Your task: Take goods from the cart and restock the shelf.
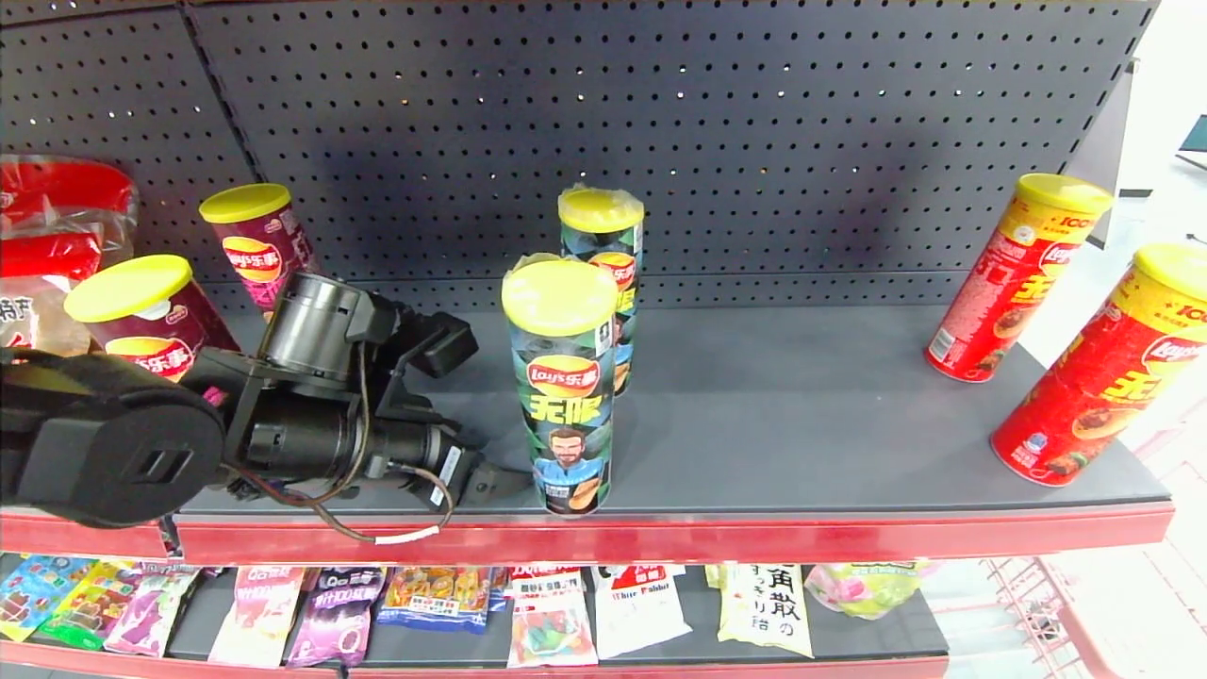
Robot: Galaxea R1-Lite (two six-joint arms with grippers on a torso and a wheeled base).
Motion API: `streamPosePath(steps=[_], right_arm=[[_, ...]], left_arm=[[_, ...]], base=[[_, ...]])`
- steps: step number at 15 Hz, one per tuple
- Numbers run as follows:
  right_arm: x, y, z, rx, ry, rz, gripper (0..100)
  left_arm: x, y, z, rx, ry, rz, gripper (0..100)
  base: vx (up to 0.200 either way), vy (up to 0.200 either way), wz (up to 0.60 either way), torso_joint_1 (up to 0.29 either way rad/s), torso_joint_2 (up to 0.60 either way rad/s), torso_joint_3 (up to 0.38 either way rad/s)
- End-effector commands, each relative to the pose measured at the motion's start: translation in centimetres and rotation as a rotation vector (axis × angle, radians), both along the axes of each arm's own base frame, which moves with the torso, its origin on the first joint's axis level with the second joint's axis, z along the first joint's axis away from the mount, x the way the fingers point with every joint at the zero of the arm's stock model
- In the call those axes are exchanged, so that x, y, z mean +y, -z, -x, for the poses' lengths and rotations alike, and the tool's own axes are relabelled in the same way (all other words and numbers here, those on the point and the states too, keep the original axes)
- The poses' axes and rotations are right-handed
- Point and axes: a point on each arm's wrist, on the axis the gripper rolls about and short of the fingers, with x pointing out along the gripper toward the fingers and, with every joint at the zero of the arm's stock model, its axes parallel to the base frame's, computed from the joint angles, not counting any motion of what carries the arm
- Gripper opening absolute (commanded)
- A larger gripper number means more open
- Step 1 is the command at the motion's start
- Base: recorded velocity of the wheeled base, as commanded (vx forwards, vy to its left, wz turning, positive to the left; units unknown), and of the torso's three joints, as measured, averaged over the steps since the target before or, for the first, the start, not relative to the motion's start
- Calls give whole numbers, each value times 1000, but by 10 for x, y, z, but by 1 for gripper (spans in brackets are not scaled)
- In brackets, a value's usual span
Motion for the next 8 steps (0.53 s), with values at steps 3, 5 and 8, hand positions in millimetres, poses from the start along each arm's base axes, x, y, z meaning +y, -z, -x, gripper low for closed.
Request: streamPosePath(steps=[3,5,8], right_arm=[[0,0,0,2,-2,1,100],[0,0,0,2,0,0,100],[0,0,0,2,-2,0,100]], left_arm=[[-7,-3,-5,-13,14,6,100],[-10,-2,-5,-12,23,6,100],[-11,-3,-5,-14,25,8,100]], base=[[0,0,0,0,0,0],[0,0,0,0,0,0],[0,0,0,0,0,0]])
